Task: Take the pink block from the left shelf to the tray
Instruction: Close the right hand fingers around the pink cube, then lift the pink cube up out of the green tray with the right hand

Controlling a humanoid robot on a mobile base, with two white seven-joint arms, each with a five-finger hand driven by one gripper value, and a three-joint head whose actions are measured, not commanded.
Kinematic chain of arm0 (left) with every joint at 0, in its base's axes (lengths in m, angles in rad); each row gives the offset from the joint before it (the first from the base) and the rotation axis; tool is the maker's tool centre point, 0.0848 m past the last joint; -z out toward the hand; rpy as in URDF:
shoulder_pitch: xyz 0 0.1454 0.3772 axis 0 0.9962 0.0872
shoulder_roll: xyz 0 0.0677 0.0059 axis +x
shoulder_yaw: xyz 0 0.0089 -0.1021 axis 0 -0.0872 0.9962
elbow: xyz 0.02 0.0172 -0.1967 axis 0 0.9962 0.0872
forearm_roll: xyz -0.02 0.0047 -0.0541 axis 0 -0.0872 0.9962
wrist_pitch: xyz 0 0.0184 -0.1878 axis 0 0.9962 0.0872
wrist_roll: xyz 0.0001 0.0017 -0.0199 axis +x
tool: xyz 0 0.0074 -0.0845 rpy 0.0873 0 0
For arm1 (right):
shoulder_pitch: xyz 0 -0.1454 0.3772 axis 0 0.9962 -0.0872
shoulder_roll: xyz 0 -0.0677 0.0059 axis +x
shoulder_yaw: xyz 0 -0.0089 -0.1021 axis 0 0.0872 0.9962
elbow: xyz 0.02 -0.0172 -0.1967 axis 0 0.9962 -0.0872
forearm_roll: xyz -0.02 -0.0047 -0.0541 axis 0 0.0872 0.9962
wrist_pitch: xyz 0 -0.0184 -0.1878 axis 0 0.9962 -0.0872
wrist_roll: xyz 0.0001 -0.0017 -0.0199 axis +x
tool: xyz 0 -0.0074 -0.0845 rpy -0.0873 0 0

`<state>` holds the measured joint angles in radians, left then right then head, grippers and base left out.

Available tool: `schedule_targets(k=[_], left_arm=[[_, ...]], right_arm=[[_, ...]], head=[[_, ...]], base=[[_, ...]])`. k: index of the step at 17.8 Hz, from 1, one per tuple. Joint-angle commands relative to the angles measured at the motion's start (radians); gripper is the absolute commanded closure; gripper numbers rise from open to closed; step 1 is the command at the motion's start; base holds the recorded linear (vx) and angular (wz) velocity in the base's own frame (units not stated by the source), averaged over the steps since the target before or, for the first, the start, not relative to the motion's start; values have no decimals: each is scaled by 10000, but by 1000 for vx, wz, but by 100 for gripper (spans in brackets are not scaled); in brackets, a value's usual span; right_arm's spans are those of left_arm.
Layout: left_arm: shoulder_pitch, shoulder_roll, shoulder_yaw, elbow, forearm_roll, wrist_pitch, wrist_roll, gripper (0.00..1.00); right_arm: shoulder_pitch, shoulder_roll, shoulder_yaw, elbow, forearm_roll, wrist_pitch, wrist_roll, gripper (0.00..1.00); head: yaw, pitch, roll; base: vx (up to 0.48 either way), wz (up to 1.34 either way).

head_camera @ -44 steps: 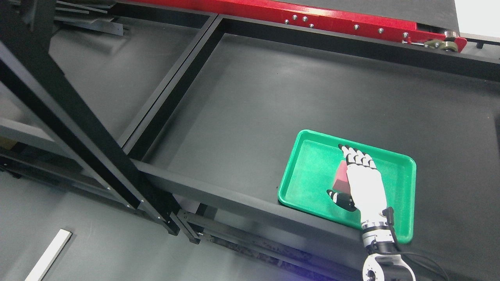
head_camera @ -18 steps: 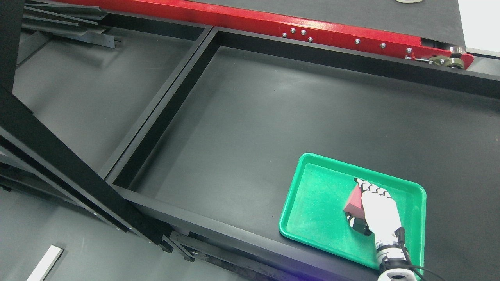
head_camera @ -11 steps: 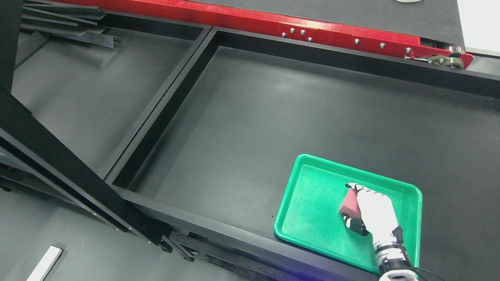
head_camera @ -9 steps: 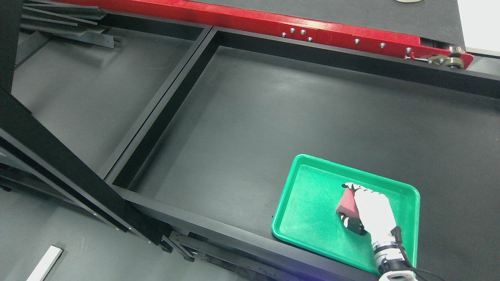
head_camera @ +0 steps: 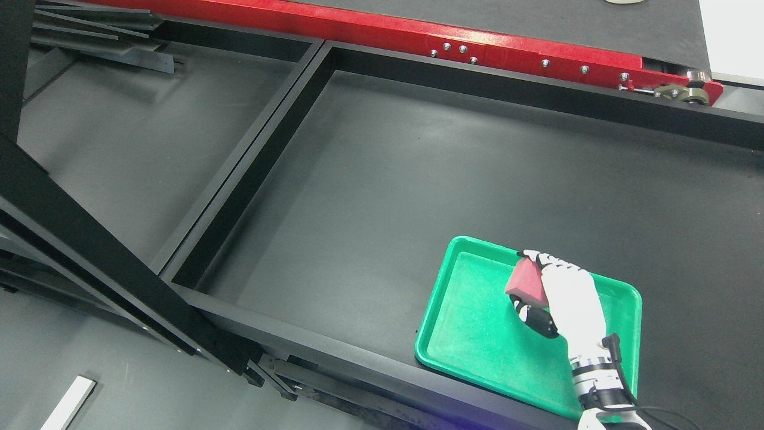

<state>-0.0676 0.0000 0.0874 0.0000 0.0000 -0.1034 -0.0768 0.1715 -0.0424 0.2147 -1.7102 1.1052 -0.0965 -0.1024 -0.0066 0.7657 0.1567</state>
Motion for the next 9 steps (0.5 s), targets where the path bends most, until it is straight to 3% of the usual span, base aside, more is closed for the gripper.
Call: schedule_targets(k=[1,9], left_arm=[[1,175,0,-174,77,6,1,0],[-14,175,0,-174,77,6,1,0]], right_arm=[[-89,102,-659,-78,-865,-568,-2285,99],[-12,148,-674,-124,-1096,-615,-3485,98]], head=[[0,0,0],[0,0,0]], base=[[0,0],[0,0]])
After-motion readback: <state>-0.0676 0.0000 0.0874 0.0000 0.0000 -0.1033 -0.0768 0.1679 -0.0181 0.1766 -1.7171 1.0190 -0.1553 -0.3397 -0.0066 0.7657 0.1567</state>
